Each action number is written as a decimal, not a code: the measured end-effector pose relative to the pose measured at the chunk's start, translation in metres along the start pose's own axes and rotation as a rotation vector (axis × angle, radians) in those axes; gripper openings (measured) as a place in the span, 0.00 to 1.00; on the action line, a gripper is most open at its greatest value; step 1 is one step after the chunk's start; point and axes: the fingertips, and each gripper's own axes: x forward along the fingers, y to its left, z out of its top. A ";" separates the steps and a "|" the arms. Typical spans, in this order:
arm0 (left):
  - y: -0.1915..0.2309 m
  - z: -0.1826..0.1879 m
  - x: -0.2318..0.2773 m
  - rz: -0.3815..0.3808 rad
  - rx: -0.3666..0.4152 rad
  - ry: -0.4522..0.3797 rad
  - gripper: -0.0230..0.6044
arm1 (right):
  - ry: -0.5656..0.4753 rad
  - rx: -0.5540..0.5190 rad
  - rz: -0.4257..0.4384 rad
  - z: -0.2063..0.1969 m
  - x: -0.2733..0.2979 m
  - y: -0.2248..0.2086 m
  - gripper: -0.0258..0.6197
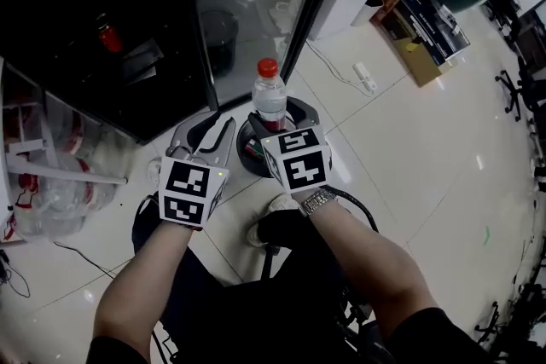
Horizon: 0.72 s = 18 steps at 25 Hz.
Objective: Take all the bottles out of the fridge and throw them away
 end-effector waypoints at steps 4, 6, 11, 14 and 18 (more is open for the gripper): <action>-0.029 -0.026 0.021 -0.055 -0.002 0.056 0.18 | 0.102 0.051 0.014 -0.064 0.010 -0.012 0.49; -0.038 -0.042 0.031 -0.072 -0.008 0.082 0.18 | 0.150 0.074 0.022 -0.094 0.018 -0.016 0.49; -0.056 -0.086 0.051 -0.104 -0.038 0.155 0.18 | 0.256 0.141 0.048 -0.161 0.036 -0.017 0.49; -0.060 -0.110 0.064 -0.108 -0.064 0.185 0.18 | 0.298 0.169 0.061 -0.192 0.050 -0.016 0.49; -0.064 -0.135 0.076 -0.119 -0.085 0.212 0.18 | 0.326 0.178 0.060 -0.219 0.067 -0.018 0.47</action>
